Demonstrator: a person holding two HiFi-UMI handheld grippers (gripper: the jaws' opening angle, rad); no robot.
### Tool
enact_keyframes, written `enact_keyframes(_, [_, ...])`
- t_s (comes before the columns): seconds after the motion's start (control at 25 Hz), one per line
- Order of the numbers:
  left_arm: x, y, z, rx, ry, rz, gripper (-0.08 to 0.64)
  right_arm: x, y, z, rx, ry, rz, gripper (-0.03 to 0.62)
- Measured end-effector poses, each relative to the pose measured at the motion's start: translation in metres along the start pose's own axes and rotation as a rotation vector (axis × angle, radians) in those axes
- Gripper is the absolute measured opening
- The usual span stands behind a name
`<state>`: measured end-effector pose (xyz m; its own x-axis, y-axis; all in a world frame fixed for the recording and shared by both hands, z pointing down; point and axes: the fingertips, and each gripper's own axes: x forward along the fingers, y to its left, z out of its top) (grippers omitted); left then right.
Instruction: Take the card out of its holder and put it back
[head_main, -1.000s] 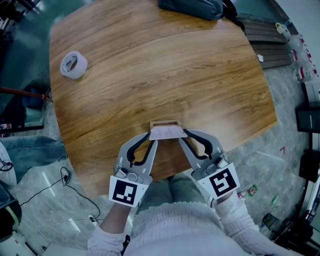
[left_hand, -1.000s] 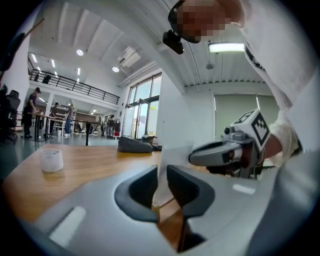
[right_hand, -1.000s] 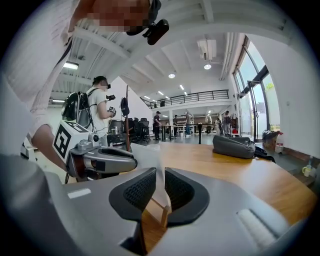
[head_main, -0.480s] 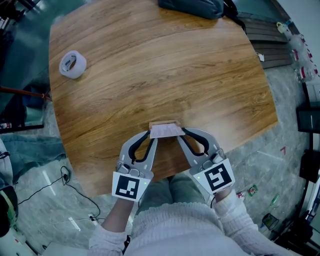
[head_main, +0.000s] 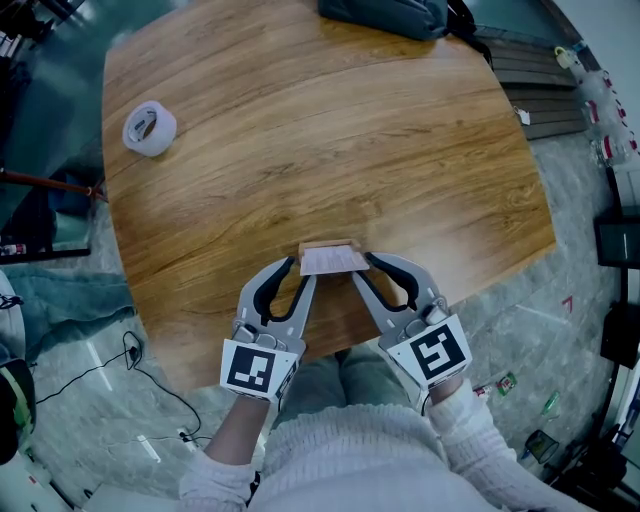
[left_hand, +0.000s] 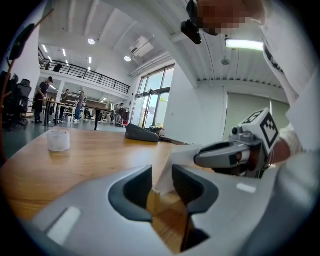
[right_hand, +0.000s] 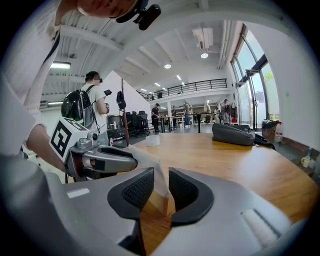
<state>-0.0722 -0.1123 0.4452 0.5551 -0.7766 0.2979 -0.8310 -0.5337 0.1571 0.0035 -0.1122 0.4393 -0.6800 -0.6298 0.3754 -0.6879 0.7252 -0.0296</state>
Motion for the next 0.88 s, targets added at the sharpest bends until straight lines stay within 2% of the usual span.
enact_keyframes(0.24, [-0.011, -0.006, 0.009, -0.043, -0.016, -0.008, 0.124, -0.015, -0.001, 0.004, 0.032, -0.005, -0.030, 0.074])
enact_keyframes(0.4, [-0.021, -0.012, 0.015, -0.037, -0.014, -0.007, 0.124, -0.029, 0.004, 0.010, 0.079, 0.009, -0.047, 0.074])
enact_keyframes(0.52, [-0.030, -0.024, 0.021, -0.028, -0.020, -0.023, 0.124, -0.040, 0.012, 0.019, 0.070, -0.005, -0.042, 0.071])
enact_keyframes(0.68, [-0.040, -0.046, 0.032, -0.046, -0.051, -0.067, 0.123, -0.050, 0.028, 0.032, 0.081, -0.053, -0.035, 0.024])
enact_keyframes(0.8, [-0.045, -0.061, 0.036, -0.074, -0.061, -0.088, 0.102, -0.056, 0.040, 0.040, 0.093, -0.077, -0.026, 0.003])
enact_keyframes(0.88, [-0.049, -0.065, 0.036, -0.107, -0.061, -0.068, 0.066, -0.059, 0.047, 0.044, 0.091, -0.085, -0.016, 0.000])
